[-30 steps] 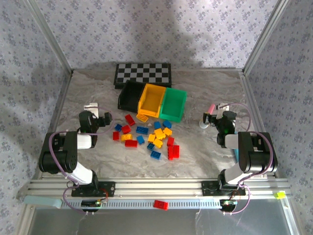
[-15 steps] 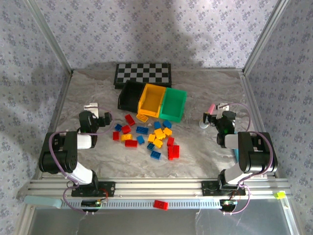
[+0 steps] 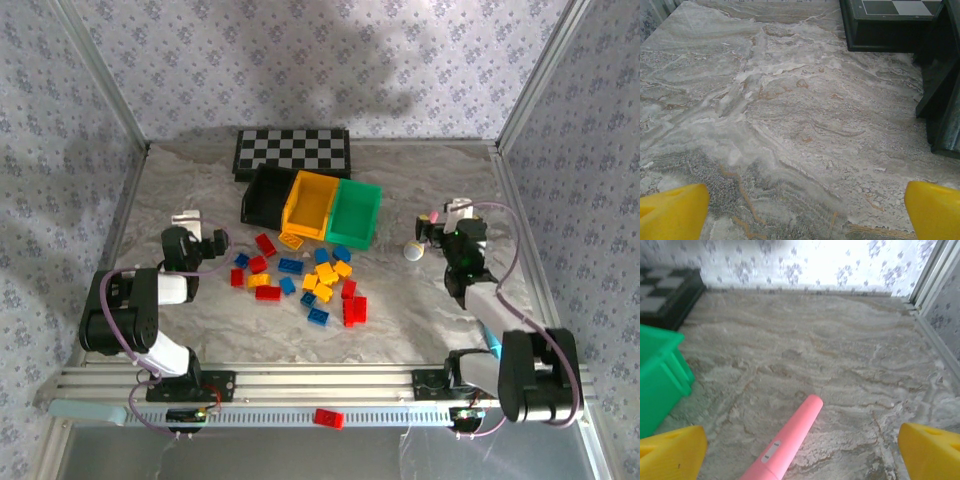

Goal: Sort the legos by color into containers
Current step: Pick up the lego from the middle-left of the table.

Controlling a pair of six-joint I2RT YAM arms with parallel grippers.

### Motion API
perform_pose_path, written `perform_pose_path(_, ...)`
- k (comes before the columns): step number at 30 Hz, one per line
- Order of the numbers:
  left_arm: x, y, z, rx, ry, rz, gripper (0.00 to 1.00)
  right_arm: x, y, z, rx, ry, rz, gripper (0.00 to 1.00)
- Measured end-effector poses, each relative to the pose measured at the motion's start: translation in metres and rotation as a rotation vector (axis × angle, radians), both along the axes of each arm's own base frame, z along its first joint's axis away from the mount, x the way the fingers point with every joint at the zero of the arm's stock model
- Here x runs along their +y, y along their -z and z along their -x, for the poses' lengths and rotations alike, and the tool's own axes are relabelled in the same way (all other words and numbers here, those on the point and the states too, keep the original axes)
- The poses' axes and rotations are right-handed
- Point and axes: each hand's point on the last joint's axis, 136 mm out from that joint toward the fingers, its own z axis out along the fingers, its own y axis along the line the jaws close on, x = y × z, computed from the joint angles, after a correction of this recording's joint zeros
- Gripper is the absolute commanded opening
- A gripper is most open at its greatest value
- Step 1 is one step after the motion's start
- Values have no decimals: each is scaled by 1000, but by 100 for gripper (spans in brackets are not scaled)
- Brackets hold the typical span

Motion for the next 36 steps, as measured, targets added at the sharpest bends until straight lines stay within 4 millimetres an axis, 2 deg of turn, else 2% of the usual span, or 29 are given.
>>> perform_pose_path(4, 0, 0, 0, 0, 0, 0, 100, -12, -30, 2, -26, 45, -169, 100)
perform_pose_path(7, 0, 0, 0, 0, 0, 0, 100, -7, -42, -3, -6, 15, -272, 100)
perform_pose_path(10, 0, 0, 0, 0, 1, 0, 100, 18, -39, -6, 39, -56, -325, 100)
perform_pose_path(14, -9, -3, 5, 21, 36, -19, 100, 68, -14, 2, 150, -166, -312, 100)
perform_pose_path(17, -23, -32, 11, 8, 67, -8, 100, 97, 5, 10, 220, -221, -282, 100)
perform_pose_path(23, -25, -125, 18, -67, -16, 203, 100, 121, 22, 16, 263, -249, -213, 100)
perform_pose_path(25, -31, -135, 25, -62, -6, 275, 100, 130, 26, 19, 271, -261, -186, 100)
perform_pose_path(27, -41, -126, 36, 1, 8, 349, 100, 136, 30, 21, 276, -266, -160, 100)
perform_pose_path(30, -65, -102, 53, 141, 47, 423, 100, 139, 38, 21, 290, -251, -130, 100)
perform_pose_path(36, -151, -70, 106, 373, 240, 444, 98, 127, 49, 19, 315, -178, -100, 100)
